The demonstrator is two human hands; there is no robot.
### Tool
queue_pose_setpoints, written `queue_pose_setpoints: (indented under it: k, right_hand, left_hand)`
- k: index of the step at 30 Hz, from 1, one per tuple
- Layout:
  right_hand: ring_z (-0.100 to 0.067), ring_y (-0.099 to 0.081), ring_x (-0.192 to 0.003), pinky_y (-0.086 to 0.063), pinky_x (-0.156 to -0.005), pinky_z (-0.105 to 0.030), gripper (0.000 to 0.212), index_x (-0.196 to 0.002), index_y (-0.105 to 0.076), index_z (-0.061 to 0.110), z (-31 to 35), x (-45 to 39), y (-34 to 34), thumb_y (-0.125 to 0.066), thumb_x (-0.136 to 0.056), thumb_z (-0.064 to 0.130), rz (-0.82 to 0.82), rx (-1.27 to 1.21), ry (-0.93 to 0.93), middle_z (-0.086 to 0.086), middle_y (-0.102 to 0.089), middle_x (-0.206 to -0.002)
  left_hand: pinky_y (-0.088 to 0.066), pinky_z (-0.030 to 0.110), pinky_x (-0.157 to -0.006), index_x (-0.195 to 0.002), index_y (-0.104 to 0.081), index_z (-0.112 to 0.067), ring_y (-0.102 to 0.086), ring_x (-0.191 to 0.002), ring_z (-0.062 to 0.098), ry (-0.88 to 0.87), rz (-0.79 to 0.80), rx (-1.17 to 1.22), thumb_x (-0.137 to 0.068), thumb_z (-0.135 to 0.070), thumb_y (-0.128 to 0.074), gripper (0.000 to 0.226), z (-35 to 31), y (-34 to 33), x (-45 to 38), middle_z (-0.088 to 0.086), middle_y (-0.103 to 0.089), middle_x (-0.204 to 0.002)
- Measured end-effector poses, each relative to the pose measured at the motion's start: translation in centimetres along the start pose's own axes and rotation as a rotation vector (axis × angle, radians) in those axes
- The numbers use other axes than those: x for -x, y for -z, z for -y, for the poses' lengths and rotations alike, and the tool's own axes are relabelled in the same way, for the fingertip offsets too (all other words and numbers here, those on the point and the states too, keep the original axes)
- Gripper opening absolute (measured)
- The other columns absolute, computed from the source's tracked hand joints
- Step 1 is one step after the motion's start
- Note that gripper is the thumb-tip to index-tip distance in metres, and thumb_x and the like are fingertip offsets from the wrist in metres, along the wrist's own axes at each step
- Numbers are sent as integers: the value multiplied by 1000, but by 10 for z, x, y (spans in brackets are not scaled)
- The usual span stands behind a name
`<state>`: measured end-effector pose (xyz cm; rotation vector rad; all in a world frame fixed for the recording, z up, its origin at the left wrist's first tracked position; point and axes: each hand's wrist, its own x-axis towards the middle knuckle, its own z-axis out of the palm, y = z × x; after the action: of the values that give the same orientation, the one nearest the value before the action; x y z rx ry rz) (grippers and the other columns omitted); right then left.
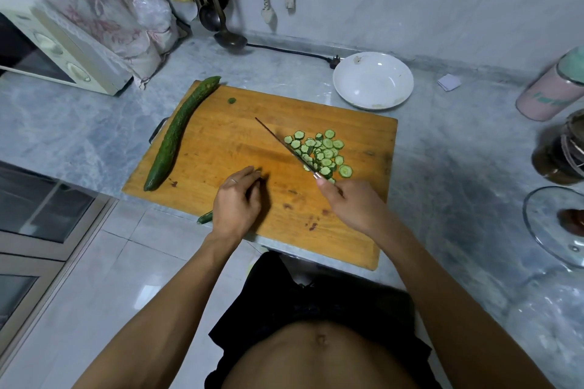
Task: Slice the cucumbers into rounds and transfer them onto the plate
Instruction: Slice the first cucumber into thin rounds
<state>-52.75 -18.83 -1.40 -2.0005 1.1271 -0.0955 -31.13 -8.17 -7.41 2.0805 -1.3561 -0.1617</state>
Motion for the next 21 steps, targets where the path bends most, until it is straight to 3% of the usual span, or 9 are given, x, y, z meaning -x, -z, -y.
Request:
queue_pose_setpoints:
  k: [4,6,9,12,17,19,21]
  right_hand:
    - [-12,-42,-47,-30,-50,-30,50,-60,-42,22,-12,9,11,-48,-97,55,-106,171,105,5,-42,-53]
    - [-13,-44,-50,-31,-51,-30,46,-64,-42,23,-16,9,14,-52,-95,55,-123,235,148,4,-44,-57]
    - [-12,-47,-56,-30,-50,-29,41,-72,-47,22,-17,11,16,-54,-94,57,-111,325,173,8,-47,-62]
    - [-10,-45,-56,-29,-49,-28,43,-74,-47,21,-15,16,18,-50,-94,59,-92,414,201,9,-47,-64]
    - [-17,-57,-64,-43,-57,-34,52,-83,-59,12,-15,17,15,-47,-95,60,-65,459,191,-1,-60,-73]
    - [-17,-56,-62,-43,-56,-34,51,-80,-58,13,-18,16,15,-48,-95,61,-51,444,185,0,-59,-71]
    - [-16,-52,-59,-39,-53,-34,50,-74,-52,16,-19,15,16,-49,-95,61,-42,437,180,1,-54,-67]
  left_hand:
    - [-49,30,-92,-106,-74,-4,-63,-104,22,-191,-233,120,-88,-8,-61,23,-28,9,-14,11,-70,-110]
    - [-48,30,-87,-101,-75,-4,-62,-98,20,-342,-224,165,-88,-11,-61,20,-45,13,-25,8,-70,-103]
    - [-49,36,-83,-94,-76,-9,-62,-92,18,-474,26,99,-85,-19,-57,24,-62,12,-38,2,-70,-96]
    - [-53,36,-82,-95,-77,-14,-61,-93,17,-418,279,62,-81,-24,-51,30,-69,11,-49,-1,-69,-98]
    - [-37,33,-110,-123,-68,-21,-50,-129,18,-295,701,-86,-93,-26,-53,34,-72,8,-80,-2,-58,-138]
    - [-31,29,-113,-130,-64,-24,-43,-136,18,-279,760,-125,-97,-20,-53,35,-75,5,-87,-2,-49,-146]
    - [-35,26,-108,-125,-67,-23,-47,-131,20,-311,703,-114,-96,-13,-54,33,-74,5,-91,1,-55,-141]
